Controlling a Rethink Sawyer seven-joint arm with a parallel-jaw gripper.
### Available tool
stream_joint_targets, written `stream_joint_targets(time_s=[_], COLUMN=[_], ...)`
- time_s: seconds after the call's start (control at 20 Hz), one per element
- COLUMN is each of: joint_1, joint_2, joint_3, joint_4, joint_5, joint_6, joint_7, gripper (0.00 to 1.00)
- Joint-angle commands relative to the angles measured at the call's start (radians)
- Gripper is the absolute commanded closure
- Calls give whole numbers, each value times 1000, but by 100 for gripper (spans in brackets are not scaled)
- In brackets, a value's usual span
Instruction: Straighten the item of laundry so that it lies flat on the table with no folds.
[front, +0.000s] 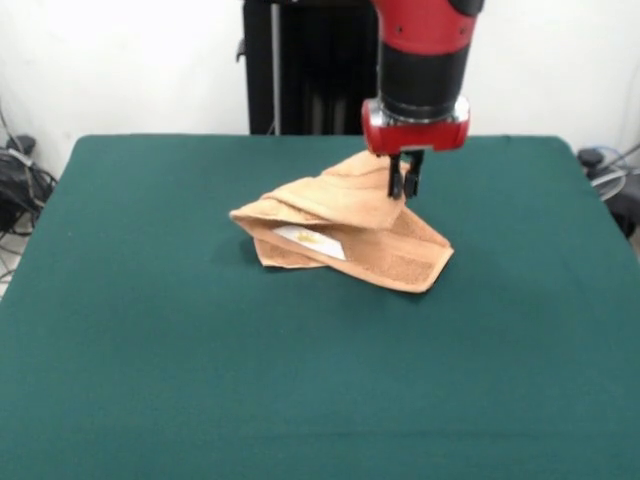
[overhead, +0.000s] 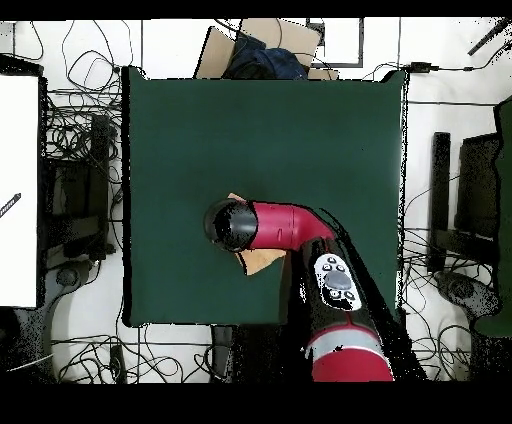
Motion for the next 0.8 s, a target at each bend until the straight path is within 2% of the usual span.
stream_joint_targets(time_s=[0.05,0.3,0.8], joint_1=[-1,-28,-36], joint_2=[-174,-260,-286], joint_3=[81,116,130], joint_4=[144,182,206], joint_5=[78,136,201], joint_6=[167,216,212], joint_7=[95,62,53], gripper=[100,100,100])
